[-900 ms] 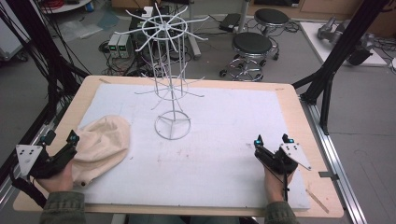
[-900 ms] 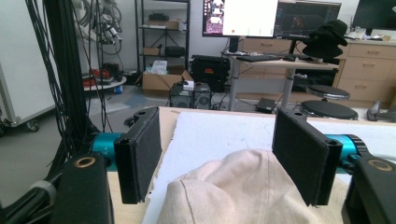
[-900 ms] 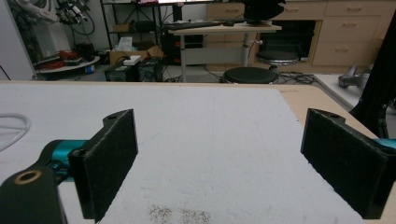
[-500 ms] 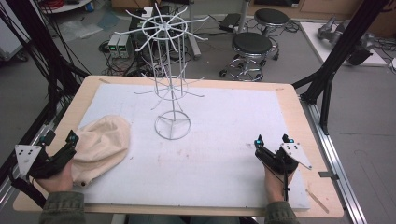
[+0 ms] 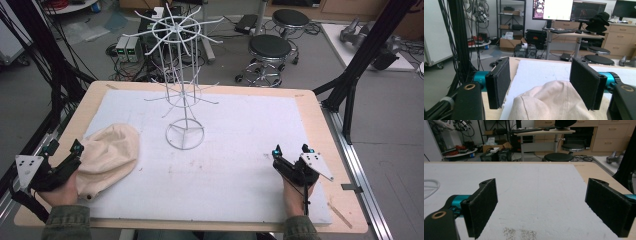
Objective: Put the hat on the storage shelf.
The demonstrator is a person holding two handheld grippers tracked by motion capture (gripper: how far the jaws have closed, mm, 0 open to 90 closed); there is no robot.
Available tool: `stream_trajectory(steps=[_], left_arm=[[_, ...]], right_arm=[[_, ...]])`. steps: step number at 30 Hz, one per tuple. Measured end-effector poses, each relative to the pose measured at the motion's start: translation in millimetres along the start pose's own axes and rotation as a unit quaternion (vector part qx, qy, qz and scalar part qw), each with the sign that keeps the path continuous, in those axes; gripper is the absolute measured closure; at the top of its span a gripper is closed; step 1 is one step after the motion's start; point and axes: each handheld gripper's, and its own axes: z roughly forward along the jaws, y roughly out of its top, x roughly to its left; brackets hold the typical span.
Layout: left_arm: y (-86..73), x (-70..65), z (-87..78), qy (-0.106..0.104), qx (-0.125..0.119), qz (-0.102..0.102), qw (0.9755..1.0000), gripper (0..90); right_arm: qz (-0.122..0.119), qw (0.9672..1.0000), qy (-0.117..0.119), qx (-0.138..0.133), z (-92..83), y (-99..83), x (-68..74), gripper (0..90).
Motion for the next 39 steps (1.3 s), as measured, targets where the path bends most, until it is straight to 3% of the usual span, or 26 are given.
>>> stream_trajectory(steps=[29,33,39], left_arm=[[4.6,-4.2,1.0,-0.011,-0.004,-0.005,0.9999,33.2],[7.3,-7.5,1.4,-0.017,-0.008,-0.002,0.9998,33.6],[13.0,-13.9,6.2,-0.035,-0.004,-0.012,0.9993,33.6]], right_arm=[[-0.001,1.0000,0.003,0.007,1.7,-0.7,0.0,10.0],[-0.001,1.0000,0.003,0.008,2.1,-0.9,0.2,10.0],[-0.002,0.9999,0.002,0.010,2.1,-1.0,0.4,10.0]])
